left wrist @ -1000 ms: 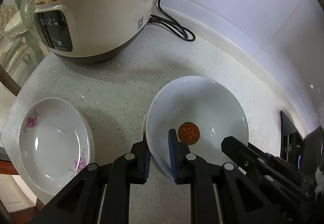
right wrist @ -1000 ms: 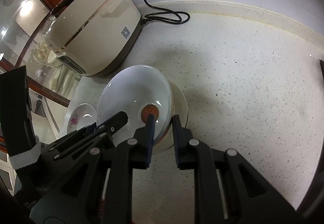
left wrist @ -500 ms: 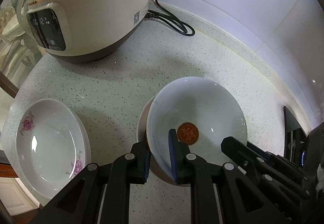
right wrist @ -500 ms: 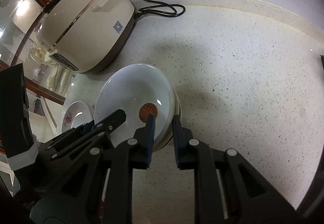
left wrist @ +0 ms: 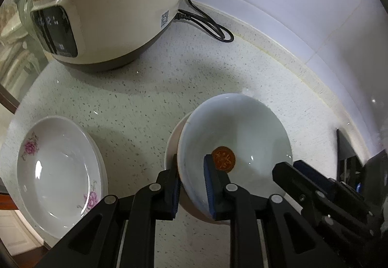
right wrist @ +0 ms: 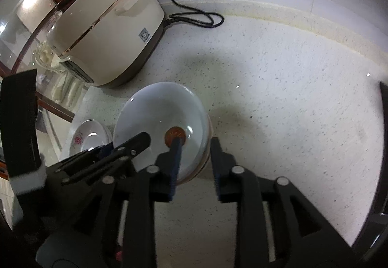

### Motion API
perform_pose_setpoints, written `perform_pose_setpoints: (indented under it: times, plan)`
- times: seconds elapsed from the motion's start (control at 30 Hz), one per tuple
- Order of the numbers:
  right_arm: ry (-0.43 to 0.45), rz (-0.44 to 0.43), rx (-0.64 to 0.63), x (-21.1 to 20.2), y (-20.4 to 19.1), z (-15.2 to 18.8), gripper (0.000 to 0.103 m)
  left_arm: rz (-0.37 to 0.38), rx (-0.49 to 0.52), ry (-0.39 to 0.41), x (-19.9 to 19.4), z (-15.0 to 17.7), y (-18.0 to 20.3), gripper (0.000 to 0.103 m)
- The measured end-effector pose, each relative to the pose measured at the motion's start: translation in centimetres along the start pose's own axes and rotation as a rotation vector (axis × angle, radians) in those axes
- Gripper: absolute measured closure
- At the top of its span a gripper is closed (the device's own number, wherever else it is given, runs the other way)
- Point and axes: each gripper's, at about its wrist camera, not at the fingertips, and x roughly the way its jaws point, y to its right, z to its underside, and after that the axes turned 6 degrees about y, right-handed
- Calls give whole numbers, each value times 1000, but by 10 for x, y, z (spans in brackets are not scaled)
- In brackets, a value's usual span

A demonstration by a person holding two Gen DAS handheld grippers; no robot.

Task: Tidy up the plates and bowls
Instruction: 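Lower the red-rimmed bowl into the white bowl and open both tools, then grasp the rim of the nested bowls with both tools and lift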

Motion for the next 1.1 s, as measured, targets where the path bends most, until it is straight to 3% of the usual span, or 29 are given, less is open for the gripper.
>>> perform_pose_setpoints:
  times: [0.03, 0.1, 0.33, 0.37, 0.47, 0.6, 1.1]
  plan:
    - [7, -4, 5, -2, 2, -1, 47, 12, -9, -2, 0, 0, -2, 83]
    - [18, -16, 23, -5, 8, -1, 41, 41, -29, -8, 0, 0, -6, 83]
    - [-22, -57, 105, 0, 27, 3, 41, 108, -60, -28, -7, -7, -16, 79]
    - [-22, -65, 106, -1, 27, 4, 41, 125, -67, -20, -11, -9, -18, 74]
    - [-32, -83, 111, 2, 25, 5, 40, 115, -55, 18, -21, -18, -22, 40]
    - [-60, -100, 129, 10, 22, 8, 40, 117, -60, 28, -23, -24, -30, 39]
    - [-152, -145, 266, 49, 22, 17, 38, 206, -129, -173, 52, -35, -26, 38]
